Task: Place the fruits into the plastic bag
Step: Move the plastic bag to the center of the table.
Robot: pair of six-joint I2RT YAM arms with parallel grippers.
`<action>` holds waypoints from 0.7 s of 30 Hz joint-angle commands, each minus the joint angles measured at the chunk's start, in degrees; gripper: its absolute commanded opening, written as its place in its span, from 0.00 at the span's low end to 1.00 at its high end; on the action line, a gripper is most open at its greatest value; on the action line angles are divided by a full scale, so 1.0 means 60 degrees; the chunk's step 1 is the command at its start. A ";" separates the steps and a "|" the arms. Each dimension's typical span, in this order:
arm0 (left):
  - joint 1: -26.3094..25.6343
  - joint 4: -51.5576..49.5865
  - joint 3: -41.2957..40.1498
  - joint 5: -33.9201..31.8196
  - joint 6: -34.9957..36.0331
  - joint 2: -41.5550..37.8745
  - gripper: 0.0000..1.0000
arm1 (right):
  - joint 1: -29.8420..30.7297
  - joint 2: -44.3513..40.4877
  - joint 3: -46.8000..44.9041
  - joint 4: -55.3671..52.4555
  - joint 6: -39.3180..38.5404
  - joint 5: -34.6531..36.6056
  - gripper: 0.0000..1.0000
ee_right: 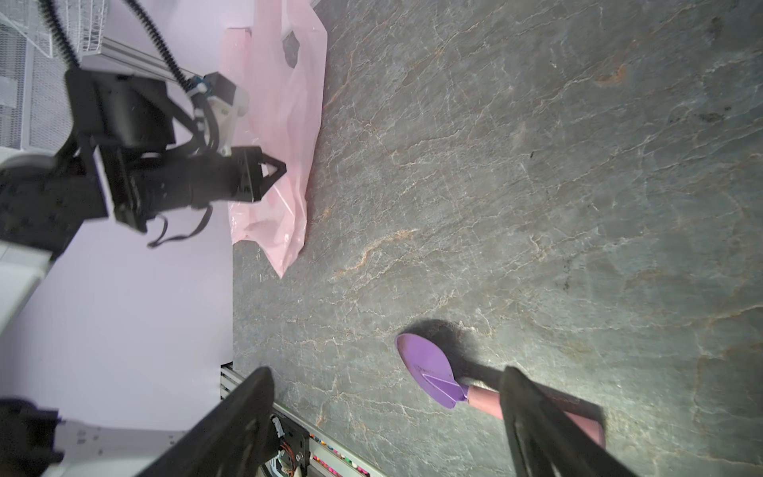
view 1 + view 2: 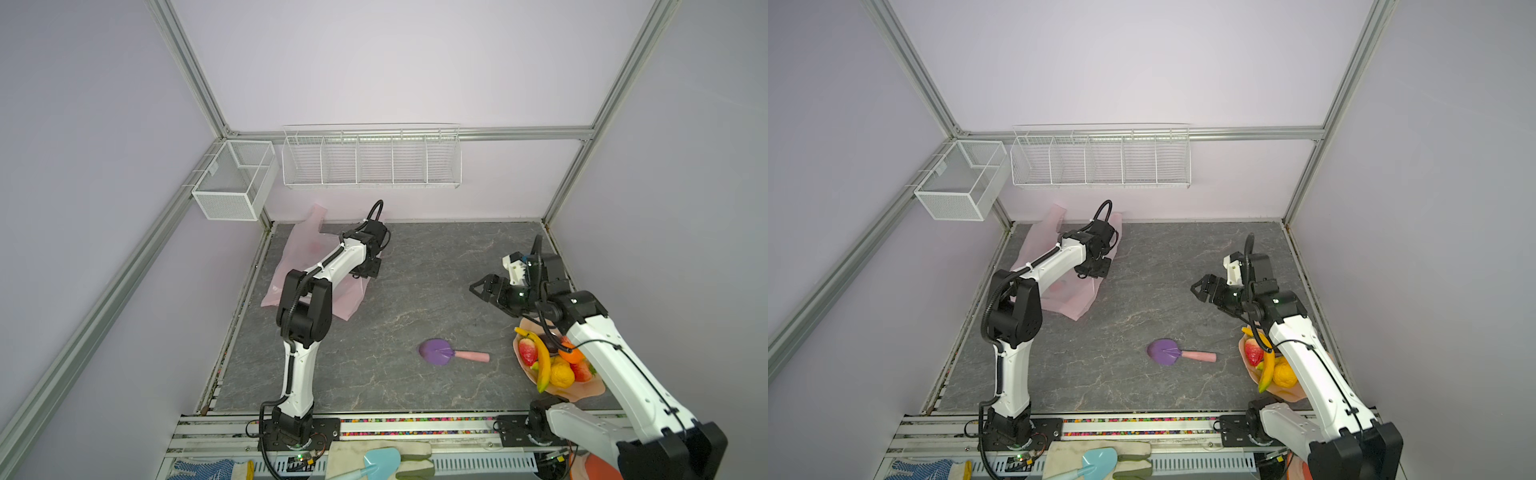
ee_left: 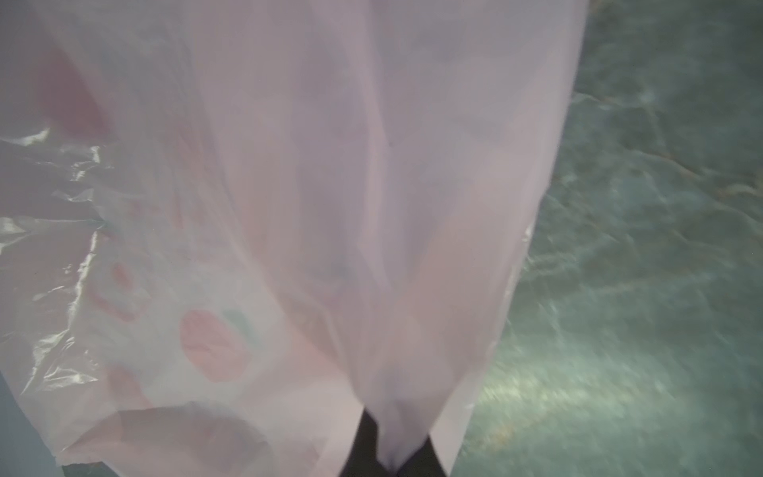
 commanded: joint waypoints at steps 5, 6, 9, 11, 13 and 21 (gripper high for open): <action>-0.2106 0.2262 -0.3786 0.0621 0.1465 -0.3422 0.03 | 0.0017 0.2177 0.1612 0.0912 0.0404 -0.0159 0.88; -0.2452 0.2531 -0.4315 0.0709 0.1548 -0.3889 0.03 | -0.0023 0.2452 0.1787 0.0962 0.0420 -0.0016 0.88; -0.3486 0.3208 -0.5682 0.0599 0.1923 -0.5156 0.03 | -0.0170 0.3316 0.2473 0.1148 0.0108 -0.0216 0.88; -0.4010 0.3458 -0.6417 0.0698 0.2348 -0.5905 0.03 | -0.0172 0.4005 0.3237 0.0772 -0.0564 -0.0370 0.88; -0.4208 0.3569 -0.6953 0.0900 0.2506 -0.6533 0.03 | -0.0191 0.4673 0.4011 0.0187 -0.1321 -0.0489 0.88; -0.4601 0.3378 -0.8450 0.0325 0.3652 -0.8487 0.04 | -0.0313 0.6045 0.4671 -0.0037 -0.2377 -0.1564 0.92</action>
